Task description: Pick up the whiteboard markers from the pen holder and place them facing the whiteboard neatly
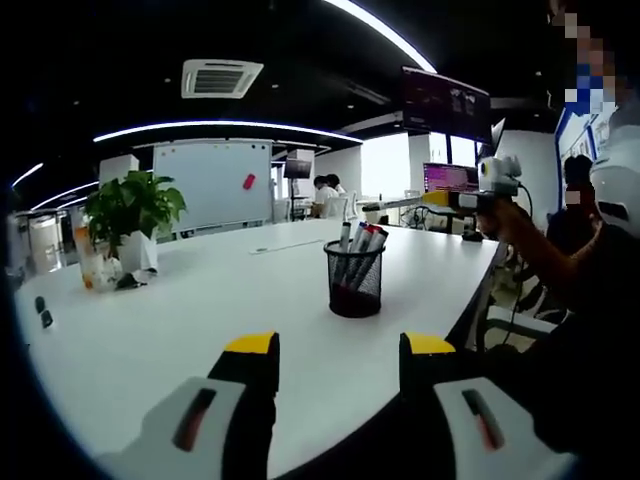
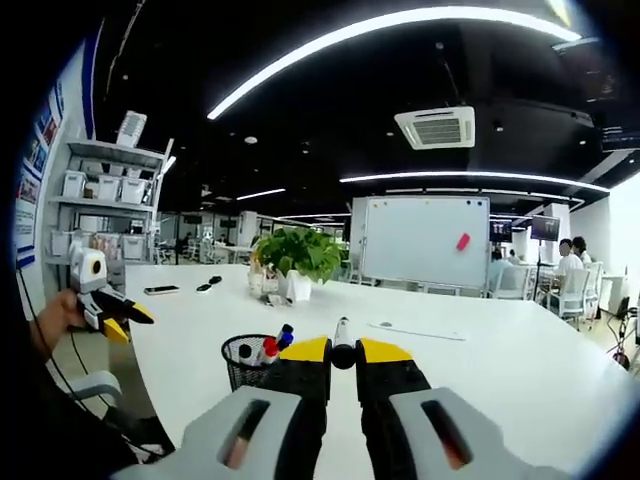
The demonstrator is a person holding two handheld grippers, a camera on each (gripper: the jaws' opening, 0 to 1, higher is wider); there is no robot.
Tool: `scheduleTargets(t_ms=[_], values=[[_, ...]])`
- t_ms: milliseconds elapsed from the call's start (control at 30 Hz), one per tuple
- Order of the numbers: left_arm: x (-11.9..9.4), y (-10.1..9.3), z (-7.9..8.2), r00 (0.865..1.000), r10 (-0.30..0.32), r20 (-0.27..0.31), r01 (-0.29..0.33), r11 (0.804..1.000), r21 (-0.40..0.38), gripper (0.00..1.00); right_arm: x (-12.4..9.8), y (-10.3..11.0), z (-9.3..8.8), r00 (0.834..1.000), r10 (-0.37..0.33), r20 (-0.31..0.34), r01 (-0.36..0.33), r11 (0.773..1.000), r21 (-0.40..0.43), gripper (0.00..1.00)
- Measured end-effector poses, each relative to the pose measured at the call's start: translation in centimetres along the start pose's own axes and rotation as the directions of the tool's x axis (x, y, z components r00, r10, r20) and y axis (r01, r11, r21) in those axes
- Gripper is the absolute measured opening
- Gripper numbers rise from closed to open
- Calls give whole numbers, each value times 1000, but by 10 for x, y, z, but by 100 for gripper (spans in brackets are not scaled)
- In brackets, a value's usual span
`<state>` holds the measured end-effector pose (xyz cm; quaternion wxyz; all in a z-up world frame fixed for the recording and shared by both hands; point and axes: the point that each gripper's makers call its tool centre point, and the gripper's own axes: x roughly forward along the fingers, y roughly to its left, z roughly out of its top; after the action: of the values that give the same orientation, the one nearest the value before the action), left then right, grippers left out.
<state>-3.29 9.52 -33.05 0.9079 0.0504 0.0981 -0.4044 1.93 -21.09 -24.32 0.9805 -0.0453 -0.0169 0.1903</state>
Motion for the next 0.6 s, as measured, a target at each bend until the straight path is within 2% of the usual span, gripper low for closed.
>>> scheduleTargets(t_ms=[100,200,400,600], values=[[0,0,0,1000,4,-8,-4,1000,5,49,-4,-12,3,999,-43,14,43,999,-1,12],[0,-1,2,1000,2,-3,-2,1000,8,49,-9,-28,1,992,-123,12,124,992,-21,12],[1,-3,2,1000,-2,-8,2,1000,12,49,-15,-38,-5,988,-153,16,153,988,5,12],[2,-4,0,1000,-5,-10,5,1000,10,49,-16,-44,-16,980,-199,-4,199,980,-18,12]])
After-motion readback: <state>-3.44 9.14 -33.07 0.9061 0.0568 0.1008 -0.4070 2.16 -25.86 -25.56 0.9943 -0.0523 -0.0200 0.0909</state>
